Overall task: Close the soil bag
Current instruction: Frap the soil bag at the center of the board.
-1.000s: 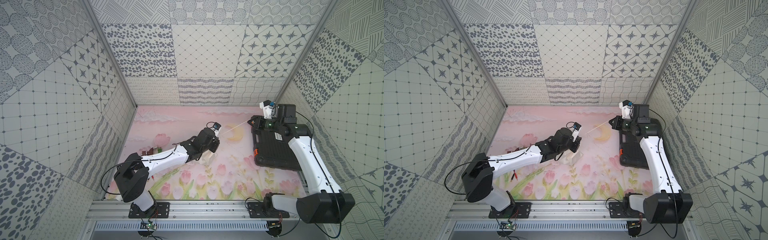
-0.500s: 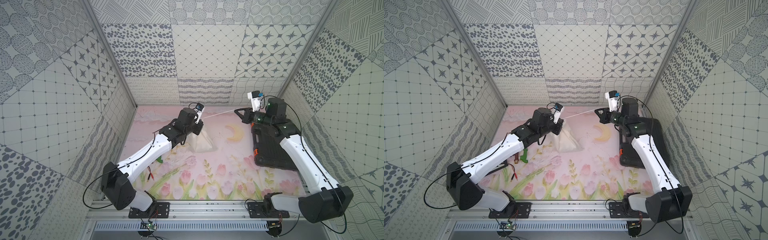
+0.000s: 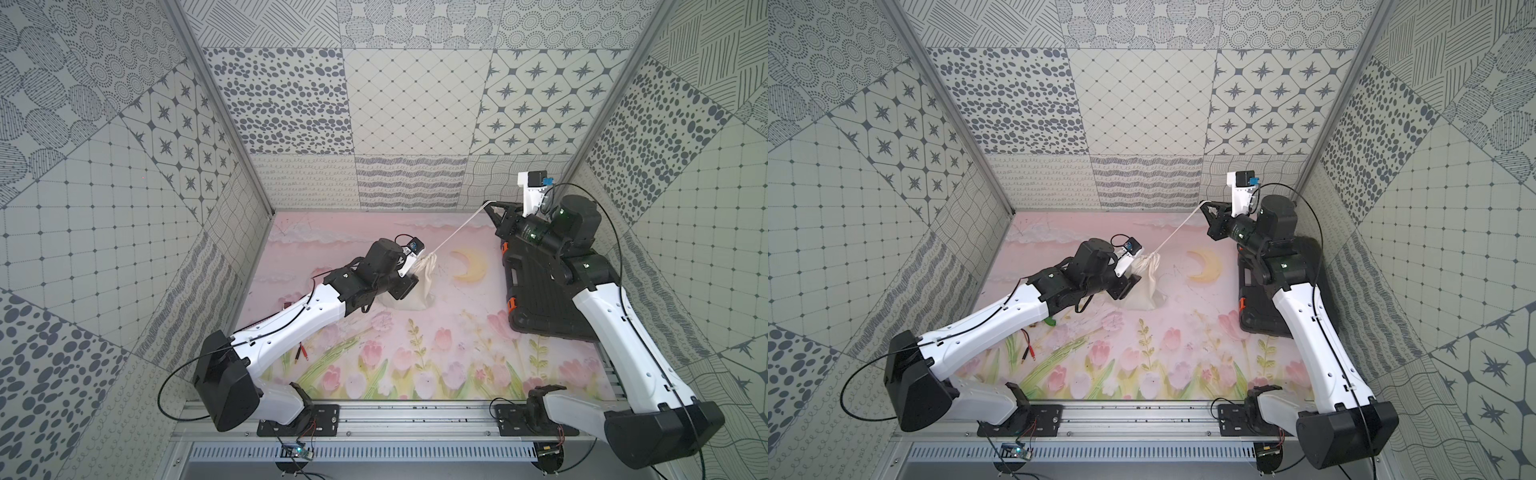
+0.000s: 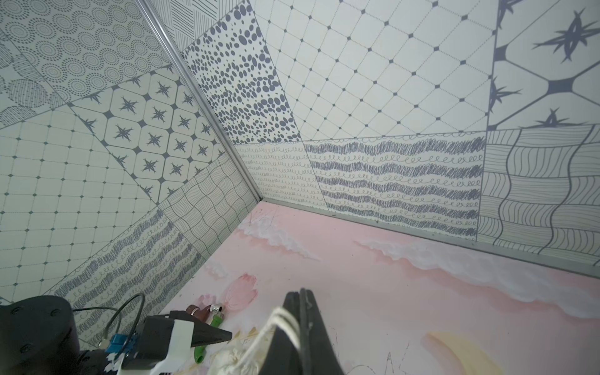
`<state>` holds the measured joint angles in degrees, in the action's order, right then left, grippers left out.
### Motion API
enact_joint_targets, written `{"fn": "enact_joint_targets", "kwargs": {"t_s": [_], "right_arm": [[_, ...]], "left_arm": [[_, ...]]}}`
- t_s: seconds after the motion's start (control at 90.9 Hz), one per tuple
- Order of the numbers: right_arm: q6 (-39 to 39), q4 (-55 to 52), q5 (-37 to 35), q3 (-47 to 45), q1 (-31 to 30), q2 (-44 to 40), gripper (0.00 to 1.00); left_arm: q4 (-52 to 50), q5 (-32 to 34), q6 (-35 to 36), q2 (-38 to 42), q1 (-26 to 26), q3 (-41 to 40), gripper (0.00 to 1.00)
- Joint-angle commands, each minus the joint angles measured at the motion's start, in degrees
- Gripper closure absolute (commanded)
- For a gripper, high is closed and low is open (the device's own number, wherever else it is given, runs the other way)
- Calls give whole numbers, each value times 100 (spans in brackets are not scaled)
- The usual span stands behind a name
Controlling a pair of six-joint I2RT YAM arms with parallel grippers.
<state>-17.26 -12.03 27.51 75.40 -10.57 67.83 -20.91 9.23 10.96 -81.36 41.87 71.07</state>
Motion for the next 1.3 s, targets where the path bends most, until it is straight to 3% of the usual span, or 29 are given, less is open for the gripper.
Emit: {"fn": "enact_joint_targets", "kwargs": {"t_s": [0.0, 0.187, 0.341, 0.44, 0.528, 0.616, 0.671, 0.858, 1.056, 1.287], "right_arm": [[-37, 409, -111, -82, 12, -120, 100], [-30, 351, -96, -166, -28, -173, 100], [-15, 351, -118, -260, -118, -224, 100], [-11, 335, -134, -324, -143, -255, 100], [28, 303, -186, -365, -141, -306, 100], [128, 239, -332, -356, -126, -346, 100], [211, 228, -481, -354, -88, -392, 100], [170, 204, -702, -73, 306, -385, 100], [150, 145, -749, 357, 557, -193, 100], [87, 140, -900, 567, 641, -23, 100]], "left_arm": [[509, -661, 316, -126, 115, 394, 25], [757, -1479, 271, -459, 197, 948, 18], [727, -1458, 235, -1085, 225, 1567, 21], [768, -1498, 214, -1403, 222, 1868, 30], [662, -1569, 200, -1658, 226, 2080, 43], [459, -1504, 169, -1793, 229, 2116, 71], [349, -1417, 136, -1774, 223, 1954, 81], [-106, -854, -50, -1487, 249, 751, 95], [-1139, 52, -376, -1243, 400, -246, 94], [-1992, 558, -684, -1290, 702, -693, 83]]}}
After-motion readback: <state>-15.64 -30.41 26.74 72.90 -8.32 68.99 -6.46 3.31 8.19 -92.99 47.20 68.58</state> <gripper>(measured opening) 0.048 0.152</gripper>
